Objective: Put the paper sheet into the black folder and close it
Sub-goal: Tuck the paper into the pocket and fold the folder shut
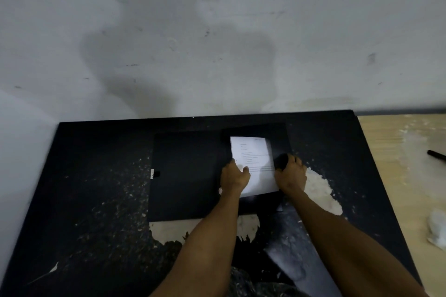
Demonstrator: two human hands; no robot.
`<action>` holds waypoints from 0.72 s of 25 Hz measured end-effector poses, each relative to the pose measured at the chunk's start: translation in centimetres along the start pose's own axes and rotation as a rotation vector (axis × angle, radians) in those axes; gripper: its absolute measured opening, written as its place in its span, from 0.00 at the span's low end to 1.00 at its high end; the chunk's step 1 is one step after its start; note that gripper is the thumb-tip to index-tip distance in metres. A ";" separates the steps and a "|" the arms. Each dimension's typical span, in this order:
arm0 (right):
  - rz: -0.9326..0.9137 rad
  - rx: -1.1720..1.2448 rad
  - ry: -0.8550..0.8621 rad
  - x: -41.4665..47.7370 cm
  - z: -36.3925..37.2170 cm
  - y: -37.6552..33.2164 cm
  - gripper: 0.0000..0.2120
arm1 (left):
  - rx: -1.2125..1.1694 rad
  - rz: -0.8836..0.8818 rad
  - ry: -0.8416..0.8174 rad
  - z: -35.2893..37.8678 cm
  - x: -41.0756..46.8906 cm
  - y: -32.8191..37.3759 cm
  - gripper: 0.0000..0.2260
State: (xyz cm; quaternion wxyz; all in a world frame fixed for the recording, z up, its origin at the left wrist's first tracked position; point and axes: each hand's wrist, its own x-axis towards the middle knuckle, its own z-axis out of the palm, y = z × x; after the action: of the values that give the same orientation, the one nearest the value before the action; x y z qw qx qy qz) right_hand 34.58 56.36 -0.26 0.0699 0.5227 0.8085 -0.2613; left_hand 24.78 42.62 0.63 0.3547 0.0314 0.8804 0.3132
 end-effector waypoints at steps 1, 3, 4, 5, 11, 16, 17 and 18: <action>-0.004 -0.001 0.013 0.0 0.1 0.1 0.31 | 0.039 0.020 0.001 -0.2 0.2 -0.1 0.23; -0.017 -0.006 0.039 0.1 0.4 0.2 0.30 | 0.164 0.071 0.007 -1.4 1.4 -0.1 0.21; -0.020 -0.008 0.050 0.2 0.5 0.3 0.30 | 0.225 0.085 0.016 -2.4 2.3 -0.1 0.20; -0.024 -0.009 0.060 0.2 0.6 0.4 0.29 | 0.271 0.083 0.024 -3.7 3.3 0.0 0.20; -0.029 0.026 0.159 0.7 0.2 0.6 0.23 | 0.493 0.031 -0.047 -12.6 9.6 -0.3 0.30; -0.037 0.012 0.201 0.8 0.6 0.0 0.16 | 0.669 0.028 -0.089 -16.3 13.0 -1.0 0.32; -0.033 0.010 0.207 0.9 0.8 -0.1 0.14 | 0.671 0.032 -0.080 -16.5 13.3 -0.9 0.31; -0.033 0.010 0.216 0.9 0.9 -0.2 0.12 | 0.668 0.042 -0.060 -16.6 13.4 -0.8 0.30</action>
State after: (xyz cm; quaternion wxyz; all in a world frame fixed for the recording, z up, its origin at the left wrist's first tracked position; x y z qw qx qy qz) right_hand 33.82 56.57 -1.30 -0.0244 0.5349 0.8185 -0.2085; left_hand 4.20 36.93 1.20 0.3440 0.1730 0.9228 0.0137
